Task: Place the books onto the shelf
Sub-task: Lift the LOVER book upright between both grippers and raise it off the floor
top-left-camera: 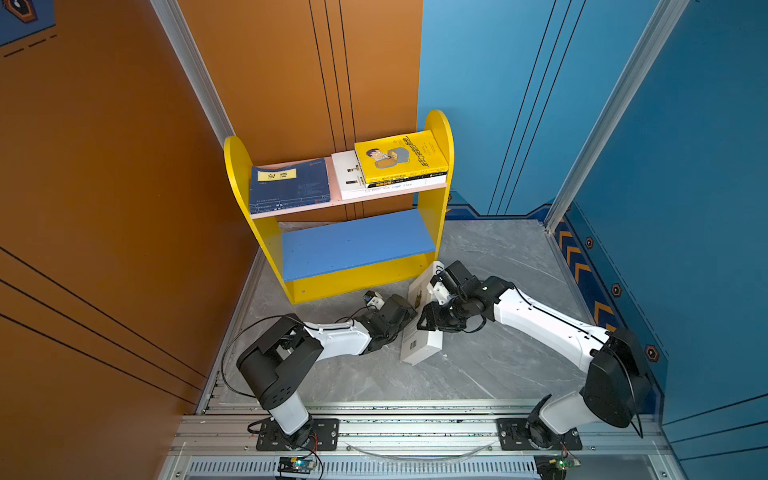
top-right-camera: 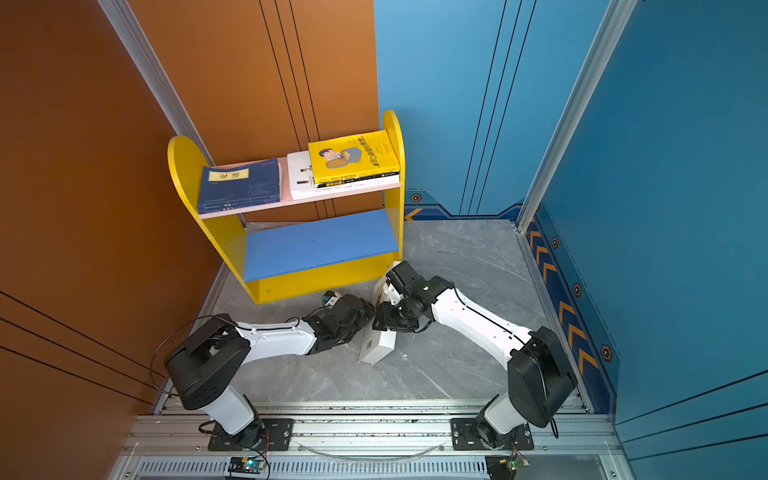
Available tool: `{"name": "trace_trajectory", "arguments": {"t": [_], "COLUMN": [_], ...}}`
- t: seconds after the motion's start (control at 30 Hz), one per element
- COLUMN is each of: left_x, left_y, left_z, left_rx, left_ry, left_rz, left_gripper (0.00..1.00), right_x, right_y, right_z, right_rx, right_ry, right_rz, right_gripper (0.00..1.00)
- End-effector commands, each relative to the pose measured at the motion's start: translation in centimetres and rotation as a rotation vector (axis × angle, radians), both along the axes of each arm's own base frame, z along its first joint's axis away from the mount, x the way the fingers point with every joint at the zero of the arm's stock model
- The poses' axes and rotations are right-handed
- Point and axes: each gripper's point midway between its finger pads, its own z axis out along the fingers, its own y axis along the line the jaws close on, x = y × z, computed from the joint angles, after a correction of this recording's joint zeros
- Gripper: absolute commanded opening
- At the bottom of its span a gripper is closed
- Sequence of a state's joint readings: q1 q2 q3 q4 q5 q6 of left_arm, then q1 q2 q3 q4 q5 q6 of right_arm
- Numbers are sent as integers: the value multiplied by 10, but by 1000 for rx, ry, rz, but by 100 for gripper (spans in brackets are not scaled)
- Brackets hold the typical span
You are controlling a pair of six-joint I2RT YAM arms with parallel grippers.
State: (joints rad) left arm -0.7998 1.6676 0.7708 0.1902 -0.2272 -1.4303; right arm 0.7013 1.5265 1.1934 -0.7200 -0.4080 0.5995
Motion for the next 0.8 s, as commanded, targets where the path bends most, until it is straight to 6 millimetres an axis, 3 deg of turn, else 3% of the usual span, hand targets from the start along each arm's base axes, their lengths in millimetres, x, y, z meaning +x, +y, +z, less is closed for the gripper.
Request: {"name": "trace_trajectory", "arguments": {"t": [0.0, 0.1, 0.3, 0.5, 0.77], "left_x": [-47, -48, -46, -51, -66], "left_y": [-13, -6, 8, 30, 53], "left_z": [-41, -34, -1, 53, 137], "left_rx": [10, 5, 11, 12, -125], "left_ry": [167, 148, 77, -13, -130], "left_rz": [-130, -109, -82, -54, -28], "left_gripper": [92, 92, 92, 92, 91], "right_x": [1, 3, 12, 22, 23], "right_y": [13, 4, -8, -28, -42], "right_z": [11, 14, 32, 75, 97], "right_rx": [-12, -49, -67, -102, -230], "right_ry": [-104, -147, -256, -460, -691], "right_rz": [112, 109, 81, 74, 136], "right_gripper": [49, 43, 33, 27, 26]}}
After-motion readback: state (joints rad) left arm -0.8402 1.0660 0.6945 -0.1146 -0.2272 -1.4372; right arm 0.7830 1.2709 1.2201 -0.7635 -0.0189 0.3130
